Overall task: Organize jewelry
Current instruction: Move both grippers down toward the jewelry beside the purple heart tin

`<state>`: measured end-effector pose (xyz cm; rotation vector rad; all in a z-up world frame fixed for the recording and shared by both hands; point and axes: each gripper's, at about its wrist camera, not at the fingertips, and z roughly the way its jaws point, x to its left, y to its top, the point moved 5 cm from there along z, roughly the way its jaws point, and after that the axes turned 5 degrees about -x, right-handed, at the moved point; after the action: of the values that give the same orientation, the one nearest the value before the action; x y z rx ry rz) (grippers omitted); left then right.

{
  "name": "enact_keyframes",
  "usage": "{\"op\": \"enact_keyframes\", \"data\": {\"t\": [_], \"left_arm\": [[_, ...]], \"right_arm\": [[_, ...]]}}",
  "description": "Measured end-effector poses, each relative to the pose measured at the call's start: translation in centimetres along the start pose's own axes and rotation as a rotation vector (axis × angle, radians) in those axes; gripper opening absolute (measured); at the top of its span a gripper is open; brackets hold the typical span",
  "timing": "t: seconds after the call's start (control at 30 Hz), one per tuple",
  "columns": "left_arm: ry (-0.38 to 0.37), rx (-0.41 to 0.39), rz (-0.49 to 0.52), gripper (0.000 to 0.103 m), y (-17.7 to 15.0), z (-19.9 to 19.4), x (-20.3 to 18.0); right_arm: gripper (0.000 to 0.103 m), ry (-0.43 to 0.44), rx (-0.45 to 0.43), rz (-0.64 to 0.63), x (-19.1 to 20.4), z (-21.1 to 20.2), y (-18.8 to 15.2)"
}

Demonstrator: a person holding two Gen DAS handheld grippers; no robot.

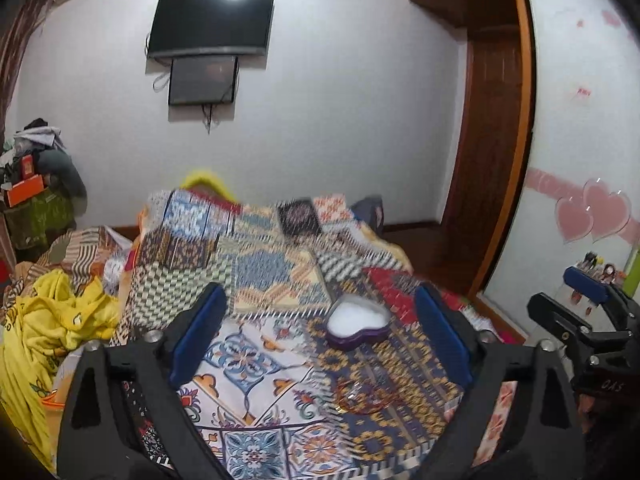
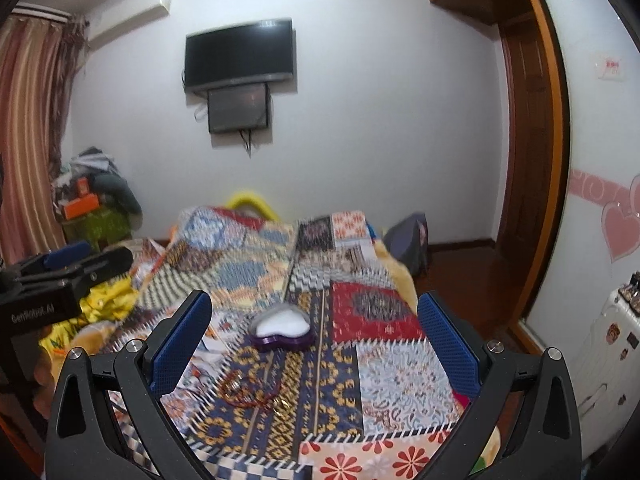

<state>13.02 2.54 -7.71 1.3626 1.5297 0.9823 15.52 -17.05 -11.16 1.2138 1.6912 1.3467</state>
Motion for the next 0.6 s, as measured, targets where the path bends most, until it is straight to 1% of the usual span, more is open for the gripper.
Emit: {"op": "enact_keyframes", "data": {"t": [0.03,0.1,0.13,0.27,0.3,0.37,0.43,0.57,0.6], "left_arm": [[0.006,0.023,0.0,0.086,-0.4,0.7,0.3],[0.01,0.074,-0.003,0.084,-1.5,2.2,0.7],[0.007,0.102,-0.003,0.081,-2.1,3.0,0.9],[0.004,0.215,0.031,0.065,-4.9,5.7,1.2],[0.001,0.238,0.042,0.062,-5.5,6.3,1.1],[-0.016,0.288,0.057,0.054,-6.9,7.3,0.9],[-0.037,0.329,0.063,0.051,-8.1,8.0,0.7],[-0.084,0.411,0.07,0.041,-10.5,9.2,0.2],[-0.096,0.427,0.066,0.04,-10.9,9.5,0.1]], "right_arm": [[0.102,0.002,0.016,0.003,-0.2,0.3,-0.4],[0.102,0.001,0.057,0.009,-0.7,1.3,-1.3],[0.1,0.0,0.08,0.012,-0.9,1.9,-1.9],[0.084,0.021,0.171,0.024,-1.5,3.7,-3.6],[0.081,0.025,0.2,0.026,-1.6,4.3,-4.4],[0.069,0.04,0.243,0.02,-1.6,5.0,-5.5],[0.062,0.067,0.292,0.015,-1.4,5.7,-6.7],[0.053,0.12,0.36,0.002,-0.8,6.9,-8.8],[0.051,0.136,0.375,-0.002,-0.6,7.1,-9.3]]}}
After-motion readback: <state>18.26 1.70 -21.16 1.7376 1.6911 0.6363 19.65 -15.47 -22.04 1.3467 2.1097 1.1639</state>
